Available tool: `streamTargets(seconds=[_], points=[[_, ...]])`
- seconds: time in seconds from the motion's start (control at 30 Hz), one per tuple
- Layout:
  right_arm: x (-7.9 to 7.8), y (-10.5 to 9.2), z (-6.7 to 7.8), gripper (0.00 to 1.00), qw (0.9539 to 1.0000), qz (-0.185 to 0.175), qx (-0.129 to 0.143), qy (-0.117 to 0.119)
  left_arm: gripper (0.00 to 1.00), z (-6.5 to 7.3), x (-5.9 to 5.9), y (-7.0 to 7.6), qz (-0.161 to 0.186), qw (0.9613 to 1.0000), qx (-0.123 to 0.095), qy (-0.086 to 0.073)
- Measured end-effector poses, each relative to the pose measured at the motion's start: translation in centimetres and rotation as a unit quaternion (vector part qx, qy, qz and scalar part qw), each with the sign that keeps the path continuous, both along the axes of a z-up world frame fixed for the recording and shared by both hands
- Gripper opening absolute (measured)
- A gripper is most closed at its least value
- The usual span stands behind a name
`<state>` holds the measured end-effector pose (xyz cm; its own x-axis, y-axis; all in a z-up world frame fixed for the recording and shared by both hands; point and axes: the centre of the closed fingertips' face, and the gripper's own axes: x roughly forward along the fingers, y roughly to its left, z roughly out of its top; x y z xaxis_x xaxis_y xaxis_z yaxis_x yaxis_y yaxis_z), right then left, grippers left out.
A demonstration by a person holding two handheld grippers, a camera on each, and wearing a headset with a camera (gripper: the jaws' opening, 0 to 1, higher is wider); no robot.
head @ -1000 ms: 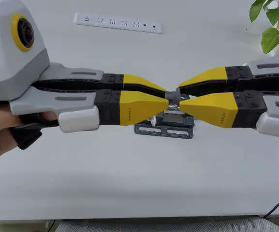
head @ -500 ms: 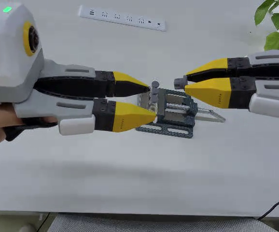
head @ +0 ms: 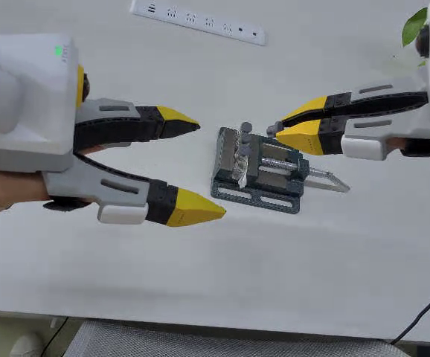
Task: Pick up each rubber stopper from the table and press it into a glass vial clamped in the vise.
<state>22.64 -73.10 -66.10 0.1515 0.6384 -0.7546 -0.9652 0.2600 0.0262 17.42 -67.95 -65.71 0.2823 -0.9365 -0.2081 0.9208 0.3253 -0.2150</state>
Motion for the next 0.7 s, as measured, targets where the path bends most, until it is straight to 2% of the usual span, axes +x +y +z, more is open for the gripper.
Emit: streamTargets(seconds=[0.07,0.13,0.23,0.4,0.63,0.7], points=[[0.4,0.0,-1.0,0.06,0.9995,0.013,-0.029,-0.003,0.79,-0.8,0.3,0.2,0.006,0.9999,0.013,-0.005],[0.8,0.5,-1.7,0.06,0.9995,0.011,-0.030,0.006,0.82,-1.3,0.6,0.4,0.010,0.9997,0.021,-0.009],[1.4,0.4,-3.4,0.06,0.9976,0.023,-0.064,0.009,0.88,-2.3,0.8,0.5,0.011,0.9990,0.039,-0.019],[2.1,0.2,-5.8,0.06,0.9939,0.033,-0.104,0.017,0.97,-3.9,1.1,0.6,0.008,0.9981,0.056,-0.023],[2.6,0.0,-8.4,0.06,0.9885,0.044,-0.142,0.030,0.99,-5.0,0.9,0.6,0.005,0.9972,0.069,-0.028],[2.5,-0.1,-8.9,0.06,0.9867,0.049,-0.151,0.031,0.99,-5.1,0.9,0.7,0.006,0.9975,0.067,-0.023]])
